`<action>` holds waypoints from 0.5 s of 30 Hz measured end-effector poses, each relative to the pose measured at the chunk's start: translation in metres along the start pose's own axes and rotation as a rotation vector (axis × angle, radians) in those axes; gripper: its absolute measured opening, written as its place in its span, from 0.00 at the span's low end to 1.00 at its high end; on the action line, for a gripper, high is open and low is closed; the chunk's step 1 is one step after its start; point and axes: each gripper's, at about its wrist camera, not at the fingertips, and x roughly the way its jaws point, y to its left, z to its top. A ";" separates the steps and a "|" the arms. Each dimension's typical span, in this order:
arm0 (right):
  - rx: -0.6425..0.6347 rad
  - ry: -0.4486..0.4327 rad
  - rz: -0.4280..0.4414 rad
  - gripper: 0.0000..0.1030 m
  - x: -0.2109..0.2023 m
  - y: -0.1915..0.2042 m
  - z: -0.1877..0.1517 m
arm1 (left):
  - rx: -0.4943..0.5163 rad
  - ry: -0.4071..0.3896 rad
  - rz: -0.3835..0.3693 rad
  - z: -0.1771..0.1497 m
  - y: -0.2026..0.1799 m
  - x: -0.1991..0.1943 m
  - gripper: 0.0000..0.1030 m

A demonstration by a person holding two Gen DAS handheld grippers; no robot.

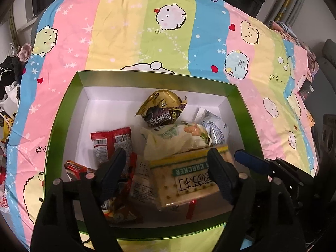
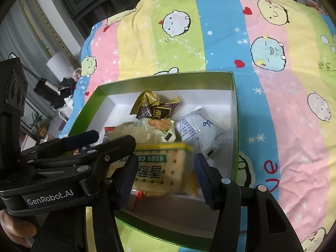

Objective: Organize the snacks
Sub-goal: 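Open the right gripper to release the cracker packet in the box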

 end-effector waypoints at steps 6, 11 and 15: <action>0.000 0.010 -0.005 0.57 0.000 0.001 -0.001 | 0.006 -0.006 0.014 -0.001 -0.001 -0.002 0.84; -0.011 0.000 -0.027 0.69 -0.004 0.004 -0.001 | 0.009 -0.026 0.020 -0.002 -0.001 -0.006 0.88; -0.030 -0.026 -0.045 0.77 -0.014 0.007 -0.002 | 0.030 -0.056 0.030 -0.003 -0.005 -0.017 0.90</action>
